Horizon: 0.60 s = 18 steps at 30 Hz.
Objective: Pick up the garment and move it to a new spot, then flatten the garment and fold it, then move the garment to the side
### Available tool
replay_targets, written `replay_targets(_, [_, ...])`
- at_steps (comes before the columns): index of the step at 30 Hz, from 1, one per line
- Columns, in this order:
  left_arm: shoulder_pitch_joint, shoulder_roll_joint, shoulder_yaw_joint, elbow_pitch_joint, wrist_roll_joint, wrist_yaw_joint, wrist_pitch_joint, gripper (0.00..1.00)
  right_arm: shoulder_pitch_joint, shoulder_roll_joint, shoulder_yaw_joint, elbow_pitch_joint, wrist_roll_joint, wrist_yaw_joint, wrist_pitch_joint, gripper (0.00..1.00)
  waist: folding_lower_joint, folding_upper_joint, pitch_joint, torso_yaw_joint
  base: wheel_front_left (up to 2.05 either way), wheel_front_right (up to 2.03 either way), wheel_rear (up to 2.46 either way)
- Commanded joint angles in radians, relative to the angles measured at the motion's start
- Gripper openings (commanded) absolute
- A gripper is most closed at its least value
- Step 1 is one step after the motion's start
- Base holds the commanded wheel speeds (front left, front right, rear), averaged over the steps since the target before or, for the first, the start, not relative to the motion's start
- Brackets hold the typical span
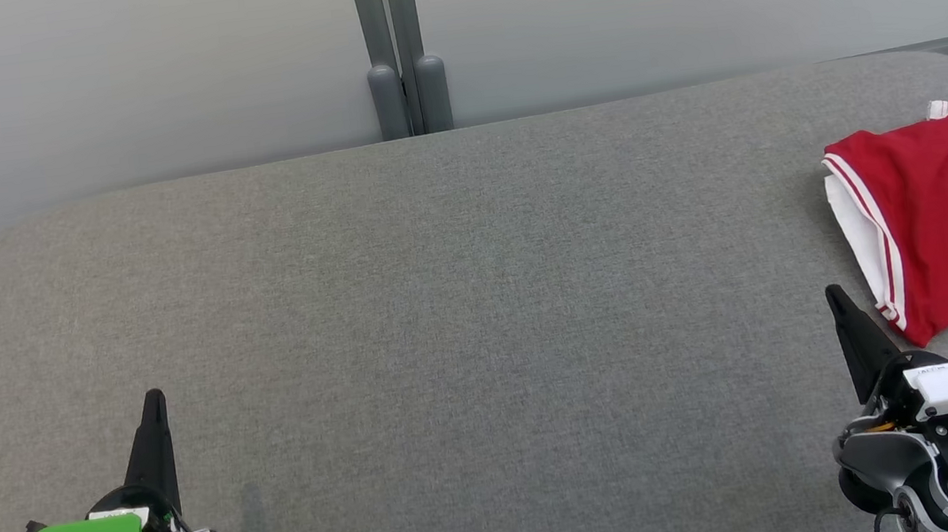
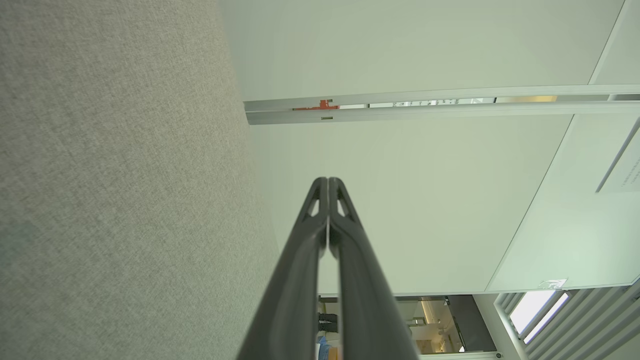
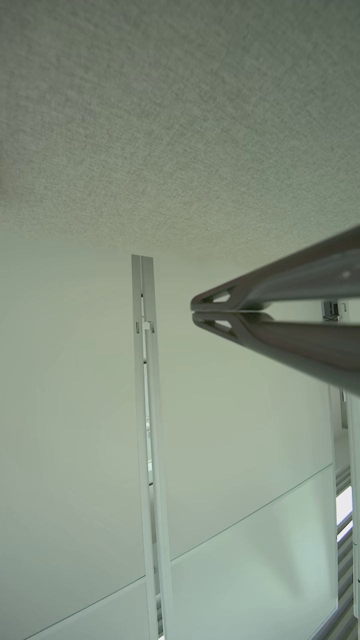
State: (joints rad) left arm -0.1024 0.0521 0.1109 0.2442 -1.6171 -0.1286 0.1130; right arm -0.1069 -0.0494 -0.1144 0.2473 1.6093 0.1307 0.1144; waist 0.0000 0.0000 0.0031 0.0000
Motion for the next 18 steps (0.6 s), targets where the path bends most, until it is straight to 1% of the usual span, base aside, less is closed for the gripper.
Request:
replay_targets(1, [-0.014, 0.001, 0.004, 0.002, 0.005, -0.005, 0.002, 0.0, -0.006, -0.001, 0.001, -0.004, 0.007, 0.0, 0.003, 0.0, 0.0, 0.0, 0.0, 0.0, 0.0, 0.0, 0.0])
replay_targets(18, [-0.014, 0.0, 0.004, 0.002, 0.006, -0.005, 0.003, 0.0, -0.006, -0.001, 0.001, -0.004, 0.007, 0.0, 0.003, 0.0, 0.0, 0.0, 0.0, 0.0, 0.0, 0.0, 0.0])
